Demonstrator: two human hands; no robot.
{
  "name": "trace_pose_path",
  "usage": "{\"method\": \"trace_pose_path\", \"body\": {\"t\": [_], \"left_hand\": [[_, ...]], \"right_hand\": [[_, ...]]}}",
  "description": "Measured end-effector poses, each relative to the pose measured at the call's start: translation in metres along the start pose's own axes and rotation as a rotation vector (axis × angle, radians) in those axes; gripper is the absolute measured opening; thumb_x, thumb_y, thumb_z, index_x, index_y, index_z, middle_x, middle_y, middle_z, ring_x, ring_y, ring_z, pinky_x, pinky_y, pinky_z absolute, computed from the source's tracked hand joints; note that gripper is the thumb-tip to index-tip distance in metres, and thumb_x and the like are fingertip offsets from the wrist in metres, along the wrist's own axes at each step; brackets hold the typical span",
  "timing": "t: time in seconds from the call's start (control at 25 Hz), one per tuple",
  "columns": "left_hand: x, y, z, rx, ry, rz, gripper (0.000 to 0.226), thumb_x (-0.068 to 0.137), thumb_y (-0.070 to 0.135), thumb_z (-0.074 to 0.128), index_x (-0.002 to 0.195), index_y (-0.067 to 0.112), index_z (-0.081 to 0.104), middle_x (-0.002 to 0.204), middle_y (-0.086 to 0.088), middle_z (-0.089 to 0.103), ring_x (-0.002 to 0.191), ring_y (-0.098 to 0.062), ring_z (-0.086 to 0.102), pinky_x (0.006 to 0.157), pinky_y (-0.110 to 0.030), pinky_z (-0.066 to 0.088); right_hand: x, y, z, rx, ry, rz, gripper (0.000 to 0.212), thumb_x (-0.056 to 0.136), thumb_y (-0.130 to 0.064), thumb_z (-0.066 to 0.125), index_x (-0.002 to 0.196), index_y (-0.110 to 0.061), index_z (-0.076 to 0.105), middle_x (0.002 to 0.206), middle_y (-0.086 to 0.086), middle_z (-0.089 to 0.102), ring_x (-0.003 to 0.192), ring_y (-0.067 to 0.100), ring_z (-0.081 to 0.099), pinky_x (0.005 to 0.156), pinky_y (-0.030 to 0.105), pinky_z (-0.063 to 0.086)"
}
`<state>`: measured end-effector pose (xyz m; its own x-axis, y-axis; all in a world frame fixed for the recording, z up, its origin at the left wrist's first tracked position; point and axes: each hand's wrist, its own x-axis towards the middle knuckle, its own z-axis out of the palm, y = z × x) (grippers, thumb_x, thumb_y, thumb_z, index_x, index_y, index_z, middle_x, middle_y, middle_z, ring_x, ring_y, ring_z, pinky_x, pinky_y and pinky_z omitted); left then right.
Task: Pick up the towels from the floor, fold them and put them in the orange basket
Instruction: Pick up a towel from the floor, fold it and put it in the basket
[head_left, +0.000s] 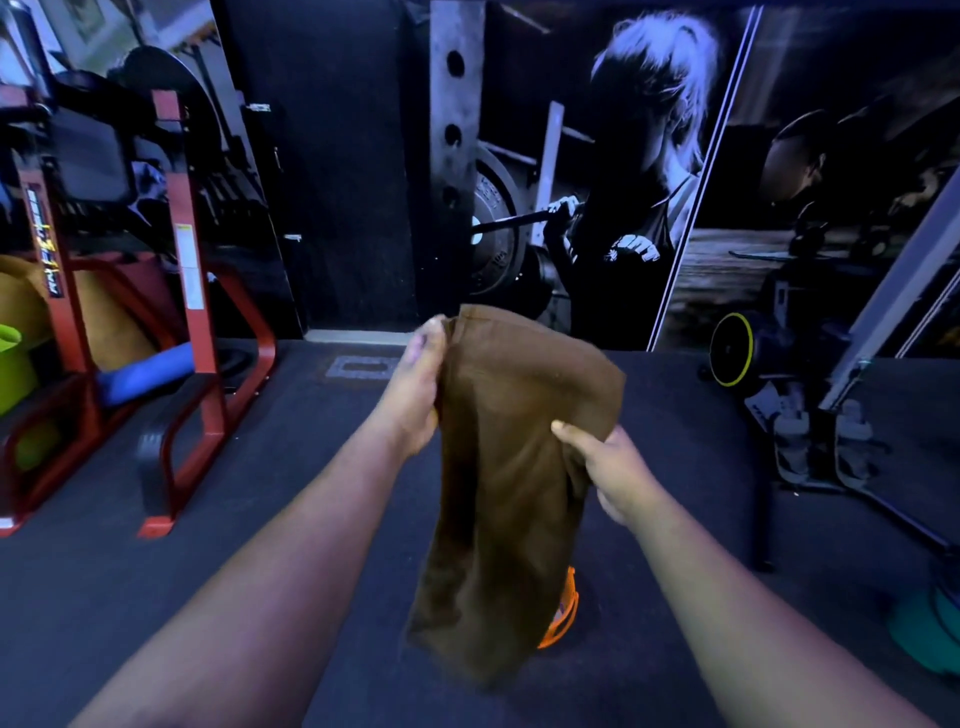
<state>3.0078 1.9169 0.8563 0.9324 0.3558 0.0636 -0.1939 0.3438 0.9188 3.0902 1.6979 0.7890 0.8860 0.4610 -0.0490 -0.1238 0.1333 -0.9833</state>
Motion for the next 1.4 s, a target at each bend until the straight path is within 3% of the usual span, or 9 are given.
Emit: {"method": "trace_pose_path", "body": {"t": [0.2, 0.32, 0.4, 0.52, 0.68, 0.84, 1.04, 1.2, 1.4], "left_hand": [[-0.043, -0.07, -0.041, 0.439, -0.181, -0.272, 0.052, 0.077, 0.034, 0.087, 0.122, 0.016, 0.067, 0.12, -0.005, 0.073, 0.123, -0.03, 0.063, 0.098, -0.036, 0.052], [-0.026, -0.059, -0.027, 0.316, -0.06, -0.2, 0.031, 0.093, 0.018, 0.071, 0.123, 0.008, 0.068, 0.117, -0.011, 0.075, 0.117, -0.031, 0.068, 0.097, -0.039, 0.055], [-0.017, -0.041, -0.011, 0.237, -0.021, -0.164, 0.028, 0.1, 0.02, 0.063, 0.125, 0.011, 0.067, 0.117, -0.011, 0.075, 0.112, -0.027, 0.07, 0.095, -0.038, 0.055], [-0.004, -0.029, 0.002, 0.093, 0.078, -0.12, 0.023, 0.103, 0.026, 0.057, 0.117, 0.011, 0.067, 0.11, -0.012, 0.076, 0.102, -0.027, 0.072, 0.09, -0.039, 0.058], [-0.015, -0.06, -0.028, 0.21, -0.073, -0.263, 0.051, 0.092, 0.045, 0.069, 0.134, 0.016, 0.063, 0.132, -0.004, 0.069, 0.127, -0.022, 0.061, 0.109, -0.042, 0.045], [-0.021, -0.07, -0.035, 0.239, -0.008, -0.284, 0.037, 0.092, 0.012, 0.071, 0.128, 0.006, 0.064, 0.123, -0.016, 0.072, 0.117, -0.03, 0.067, 0.102, -0.043, 0.052], [-0.002, -0.024, -0.021, -0.05, 0.063, -0.145, 0.037, 0.097, 0.03, 0.065, 0.128, 0.01, 0.064, 0.12, -0.013, 0.073, 0.114, -0.029, 0.069, 0.099, -0.045, 0.054], [-0.023, -0.06, -0.041, 0.386, -0.156, -0.326, 0.073, 0.064, 0.05, 0.092, 0.124, 0.016, 0.069, 0.124, -0.007, 0.073, 0.117, -0.022, 0.068, 0.109, -0.045, 0.048], [-0.001, -0.038, -0.038, 0.331, 0.083, -0.23, 0.029, 0.092, 0.03, 0.073, 0.114, 0.012, 0.072, 0.109, -0.01, 0.077, 0.109, -0.027, 0.071, 0.101, -0.041, 0.052]], "right_hand": [[0.014, -0.038, 0.008, 0.074, 0.036, 0.009, 0.02, 0.092, -0.012, 0.071, 0.112, -0.009, 0.069, 0.1, 0.01, 0.078, 0.095, 0.026, 0.074, 0.078, 0.035, 0.061], [0.016, -0.035, -0.017, 0.419, 0.008, 0.014, 0.044, 0.09, -0.027, 0.073, 0.129, -0.011, 0.061, 0.117, 0.014, 0.074, 0.109, 0.031, 0.071, 0.092, 0.043, 0.059], [0.002, -0.016, -0.03, 0.295, -0.071, 0.14, 0.057, 0.088, -0.037, 0.069, 0.137, -0.01, 0.057, 0.121, 0.012, 0.073, 0.111, 0.027, 0.07, 0.095, 0.044, 0.058], [-0.018, 0.011, -0.028, -0.193, -0.22, 0.302, 0.035, 0.093, -0.017, 0.067, 0.123, 0.001, 0.065, 0.111, 0.014, 0.075, 0.097, 0.025, 0.071, 0.092, 0.041, 0.057], [-0.002, -0.005, -0.025, 0.082, -0.085, 0.178, 0.017, 0.101, -0.004, 0.051, 0.109, -0.008, 0.066, 0.116, 0.021, 0.071, 0.095, 0.021, 0.072, 0.091, 0.035, 0.057], [0.005, -0.018, -0.035, 0.255, -0.042, 0.073, 0.029, 0.102, -0.022, 0.057, 0.127, -0.008, 0.061, 0.13, 0.018, 0.067, 0.108, 0.025, 0.07, 0.096, 0.043, 0.056], [-0.004, 0.012, -0.035, -0.336, -0.296, 0.081, 0.028, 0.088, -0.009, 0.074, 0.115, -0.009, 0.07, 0.113, 0.006, 0.076, 0.109, 0.024, 0.069, 0.099, 0.033, 0.055], [0.008, -0.015, -0.02, -0.022, -0.085, -0.015, 0.021, 0.098, -0.004, 0.06, 0.117, -0.005, 0.065, 0.11, 0.013, 0.076, 0.102, 0.024, 0.07, 0.088, 0.029, 0.059], [0.01, -0.013, -0.03, 0.009, -0.148, 0.079, 0.03, 0.098, -0.014, 0.063, 0.127, -0.019, 0.061, 0.12, 0.002, 0.074, 0.108, 0.014, 0.071, 0.092, 0.029, 0.057]]}}
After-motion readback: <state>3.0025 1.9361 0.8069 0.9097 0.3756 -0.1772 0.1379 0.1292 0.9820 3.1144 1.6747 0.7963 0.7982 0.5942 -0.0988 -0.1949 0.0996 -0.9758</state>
